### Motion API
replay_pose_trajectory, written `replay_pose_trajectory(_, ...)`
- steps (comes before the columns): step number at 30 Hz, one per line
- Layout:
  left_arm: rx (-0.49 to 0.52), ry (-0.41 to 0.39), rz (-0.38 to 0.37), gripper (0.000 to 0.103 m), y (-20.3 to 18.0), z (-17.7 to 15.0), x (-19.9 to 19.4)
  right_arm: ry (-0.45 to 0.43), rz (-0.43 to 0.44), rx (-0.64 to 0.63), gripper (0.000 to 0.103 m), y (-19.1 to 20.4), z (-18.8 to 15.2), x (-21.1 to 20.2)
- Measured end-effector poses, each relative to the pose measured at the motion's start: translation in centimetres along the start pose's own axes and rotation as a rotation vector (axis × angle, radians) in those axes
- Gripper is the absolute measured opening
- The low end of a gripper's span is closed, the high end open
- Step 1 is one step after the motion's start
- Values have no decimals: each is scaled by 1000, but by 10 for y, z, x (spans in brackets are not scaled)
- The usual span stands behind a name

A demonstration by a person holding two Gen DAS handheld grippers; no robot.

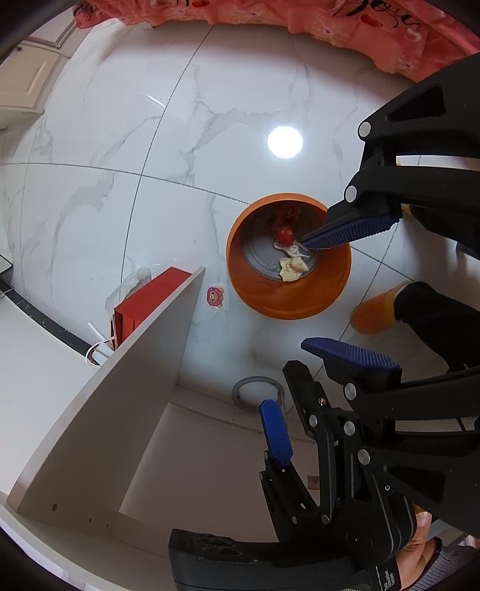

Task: Collect trash
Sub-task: 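Open the right tool to drop the toy while the left tool releases the rope, then move both tools back toward the table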

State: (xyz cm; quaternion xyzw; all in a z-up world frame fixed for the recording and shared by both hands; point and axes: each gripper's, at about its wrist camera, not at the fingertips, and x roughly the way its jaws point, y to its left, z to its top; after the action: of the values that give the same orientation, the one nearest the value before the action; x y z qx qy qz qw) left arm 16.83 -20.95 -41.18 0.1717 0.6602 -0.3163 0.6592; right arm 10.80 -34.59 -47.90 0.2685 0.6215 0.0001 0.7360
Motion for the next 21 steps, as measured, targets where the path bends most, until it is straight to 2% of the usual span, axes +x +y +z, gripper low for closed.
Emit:
replay_pose_trajectory(12, 2, -22, 5, 55, -3, 0, -18, -24, -8, -12, 51, 6, 1, -25)
replay_pose_trajectory(21, 17, -57, 12, 55, -14, -6, -57, -64, -19, -34, 51, 19, -2, -68)
